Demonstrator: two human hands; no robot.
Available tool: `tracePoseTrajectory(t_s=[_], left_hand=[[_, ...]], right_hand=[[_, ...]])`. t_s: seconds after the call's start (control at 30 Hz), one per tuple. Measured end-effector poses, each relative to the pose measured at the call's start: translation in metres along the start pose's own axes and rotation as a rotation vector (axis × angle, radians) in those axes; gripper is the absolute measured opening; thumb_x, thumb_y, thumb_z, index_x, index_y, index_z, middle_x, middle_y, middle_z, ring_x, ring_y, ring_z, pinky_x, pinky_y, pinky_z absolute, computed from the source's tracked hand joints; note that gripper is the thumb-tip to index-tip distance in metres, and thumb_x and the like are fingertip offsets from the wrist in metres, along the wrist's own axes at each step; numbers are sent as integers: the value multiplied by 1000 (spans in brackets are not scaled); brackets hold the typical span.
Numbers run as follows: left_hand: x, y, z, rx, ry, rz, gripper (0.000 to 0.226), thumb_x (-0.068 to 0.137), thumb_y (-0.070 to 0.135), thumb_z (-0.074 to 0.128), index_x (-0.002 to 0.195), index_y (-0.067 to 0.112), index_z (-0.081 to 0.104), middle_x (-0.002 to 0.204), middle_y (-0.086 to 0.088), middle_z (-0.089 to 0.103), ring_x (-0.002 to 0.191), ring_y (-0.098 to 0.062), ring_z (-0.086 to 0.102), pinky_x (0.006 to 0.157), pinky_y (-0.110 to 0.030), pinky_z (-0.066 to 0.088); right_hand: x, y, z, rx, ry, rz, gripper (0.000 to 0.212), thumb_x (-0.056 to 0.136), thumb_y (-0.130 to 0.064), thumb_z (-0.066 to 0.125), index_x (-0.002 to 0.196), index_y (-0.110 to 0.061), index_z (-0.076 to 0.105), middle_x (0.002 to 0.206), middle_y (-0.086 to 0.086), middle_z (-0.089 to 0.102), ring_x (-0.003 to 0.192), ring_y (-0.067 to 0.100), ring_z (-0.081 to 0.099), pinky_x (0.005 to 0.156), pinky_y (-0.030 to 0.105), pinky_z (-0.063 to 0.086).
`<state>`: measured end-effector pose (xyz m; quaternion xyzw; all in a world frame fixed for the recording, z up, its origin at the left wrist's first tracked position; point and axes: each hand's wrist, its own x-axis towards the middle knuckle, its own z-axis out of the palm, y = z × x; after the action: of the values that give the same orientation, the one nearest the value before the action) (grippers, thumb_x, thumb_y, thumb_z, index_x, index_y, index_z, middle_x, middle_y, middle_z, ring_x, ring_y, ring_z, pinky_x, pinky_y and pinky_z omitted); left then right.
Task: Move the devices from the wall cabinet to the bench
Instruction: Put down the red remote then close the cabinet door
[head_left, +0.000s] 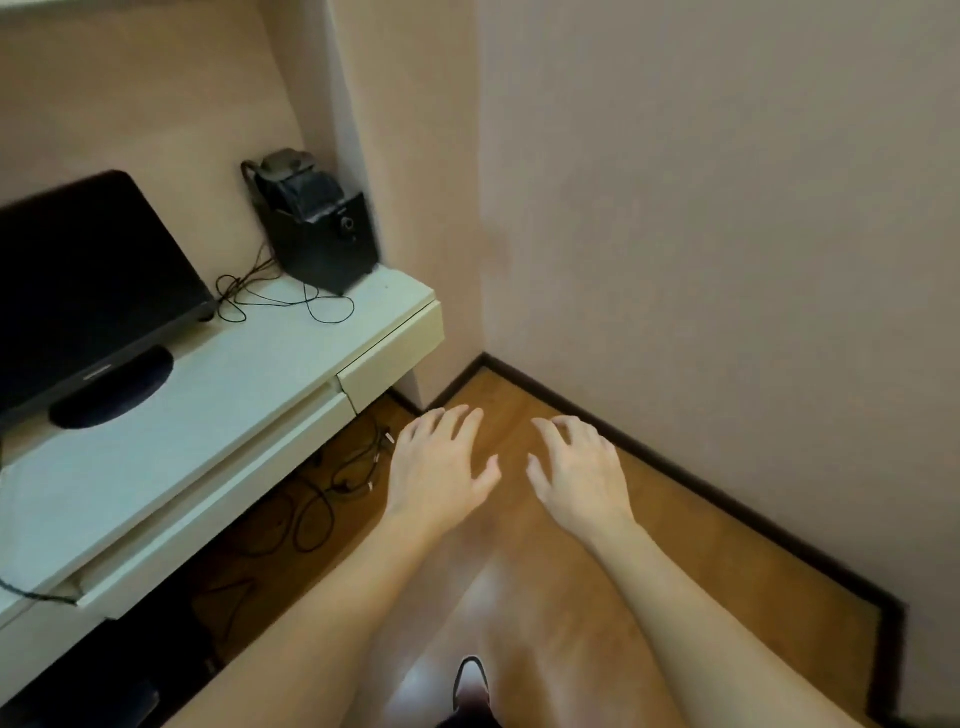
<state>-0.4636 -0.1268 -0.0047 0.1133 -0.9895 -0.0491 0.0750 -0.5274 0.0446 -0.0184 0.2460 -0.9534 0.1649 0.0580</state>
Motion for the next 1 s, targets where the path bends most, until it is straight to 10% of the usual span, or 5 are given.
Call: tracePoseTrajectory(t_s=[1.0], left_hand=[[407, -168, 22, 39, 58, -434, 63, 91, 55, 45, 146, 25, 48, 150, 2, 52, 137, -22, 45, 110, -42, 39]], right_hand=[[510, -57, 100, 61, -160, -419, 39, 93, -36, 54, 125, -15, 58, 125, 11, 61, 113, 32, 57, 95, 44, 46]])
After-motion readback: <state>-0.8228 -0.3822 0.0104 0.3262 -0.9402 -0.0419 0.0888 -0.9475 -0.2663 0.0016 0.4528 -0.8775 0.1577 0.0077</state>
